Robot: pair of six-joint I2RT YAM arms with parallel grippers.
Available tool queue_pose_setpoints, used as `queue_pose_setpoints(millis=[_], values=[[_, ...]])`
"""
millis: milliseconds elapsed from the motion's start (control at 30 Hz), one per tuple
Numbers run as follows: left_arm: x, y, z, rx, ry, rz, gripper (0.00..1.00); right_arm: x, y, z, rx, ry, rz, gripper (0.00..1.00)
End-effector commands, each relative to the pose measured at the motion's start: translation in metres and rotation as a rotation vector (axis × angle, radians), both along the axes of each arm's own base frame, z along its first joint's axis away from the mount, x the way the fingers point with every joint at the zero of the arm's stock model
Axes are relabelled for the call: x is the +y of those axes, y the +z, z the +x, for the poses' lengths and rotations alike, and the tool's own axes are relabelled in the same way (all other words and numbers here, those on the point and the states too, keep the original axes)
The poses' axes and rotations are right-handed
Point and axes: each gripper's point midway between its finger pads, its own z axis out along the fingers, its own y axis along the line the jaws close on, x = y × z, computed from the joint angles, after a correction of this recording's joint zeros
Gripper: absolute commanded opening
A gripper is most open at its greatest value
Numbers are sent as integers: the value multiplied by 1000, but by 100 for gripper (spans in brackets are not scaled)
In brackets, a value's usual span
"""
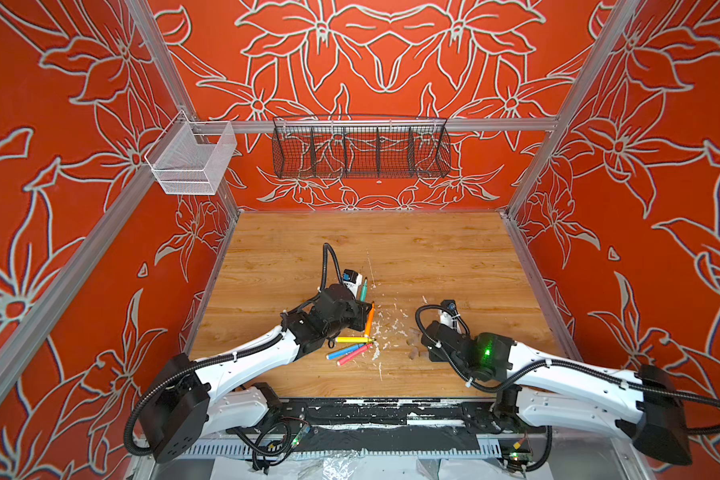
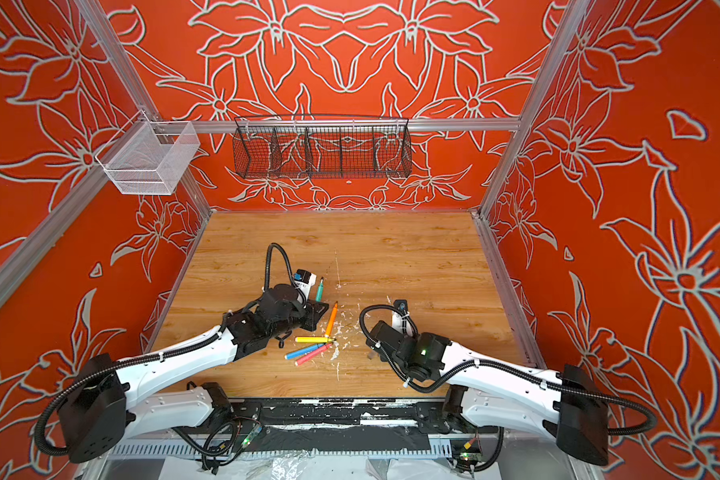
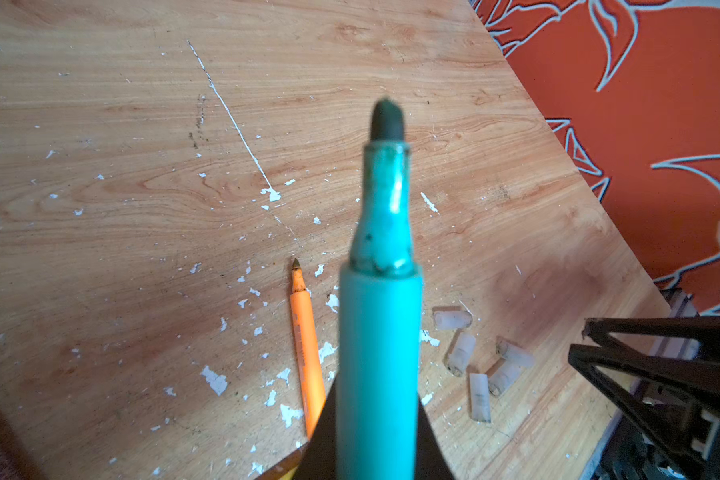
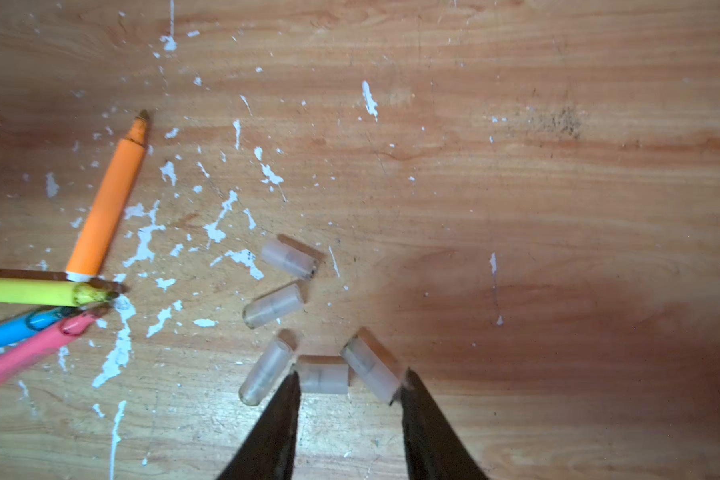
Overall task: Insert the pens into the pen caps
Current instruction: 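Move the right gripper over the translucent caps while the left holds the green marker up, then lower the right gripper onto a standing translucent cap and close on it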
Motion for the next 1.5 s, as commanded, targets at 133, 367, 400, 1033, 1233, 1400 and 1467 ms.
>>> queue_pose_setpoints(millis=[133,367,400,1033,1233,1400,1467], values=[[3,7,3,-18,9,7,0,-9,-29,-21,139,27,-67,35],[2,8,3,-21,7,1,0,-16,-51,-36,244,35,-135,29],[3,9,3,-22,10,2,0,-19,-53,-37,252,27,-148,29],[3,10,2,-22,11,-3,0,-32,-81,-11,254,-101,-196,34],[2,10,2,-20,10,-7,0,-44,-93,3,267,-169,-169,33],[3,10,2,-20,13,-9,0,-46,-86,18,233,-198,-140,33],[3,11,2,-21,13,-10,0,-45,-82,23,221,-204,-130,33]])
